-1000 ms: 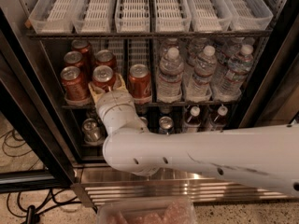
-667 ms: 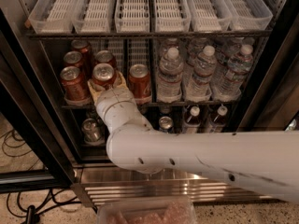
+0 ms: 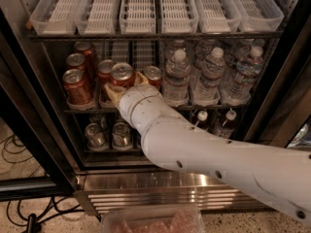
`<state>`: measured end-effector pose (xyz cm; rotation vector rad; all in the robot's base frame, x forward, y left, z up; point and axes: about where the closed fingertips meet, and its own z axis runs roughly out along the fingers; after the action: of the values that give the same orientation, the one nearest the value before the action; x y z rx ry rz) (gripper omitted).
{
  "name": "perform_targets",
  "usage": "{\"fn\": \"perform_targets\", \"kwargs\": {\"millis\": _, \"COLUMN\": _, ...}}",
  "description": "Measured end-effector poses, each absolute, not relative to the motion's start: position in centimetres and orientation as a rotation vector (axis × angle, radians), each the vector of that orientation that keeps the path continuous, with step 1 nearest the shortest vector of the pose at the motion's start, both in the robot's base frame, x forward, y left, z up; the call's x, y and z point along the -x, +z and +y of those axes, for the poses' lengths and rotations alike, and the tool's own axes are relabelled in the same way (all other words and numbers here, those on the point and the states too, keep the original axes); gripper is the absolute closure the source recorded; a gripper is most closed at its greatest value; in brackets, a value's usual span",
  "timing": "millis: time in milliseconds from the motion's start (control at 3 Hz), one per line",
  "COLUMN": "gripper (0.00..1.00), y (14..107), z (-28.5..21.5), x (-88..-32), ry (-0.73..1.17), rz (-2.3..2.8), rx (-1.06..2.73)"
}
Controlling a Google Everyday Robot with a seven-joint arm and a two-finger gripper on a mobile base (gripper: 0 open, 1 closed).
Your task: Pick coke can from middle shelf of fridge
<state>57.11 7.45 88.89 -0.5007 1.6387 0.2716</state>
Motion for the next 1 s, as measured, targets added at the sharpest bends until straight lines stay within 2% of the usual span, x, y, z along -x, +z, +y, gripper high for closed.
{"fn": "perform_targets", "kwargs": {"millis": 333, "gripper": 1.0, "y": 90.7, "z": 4.7, "x": -57.4, "ry": 0.283, "rz": 1.656, "rx": 0.551}}
{"fn": "perform_targets", "kwargs": {"millis": 1000, "gripper": 1.0, "y": 91.4, "z": 5.9, "x": -58.0, "ry": 0.387, "rz": 1.672, "rx": 0.7}}
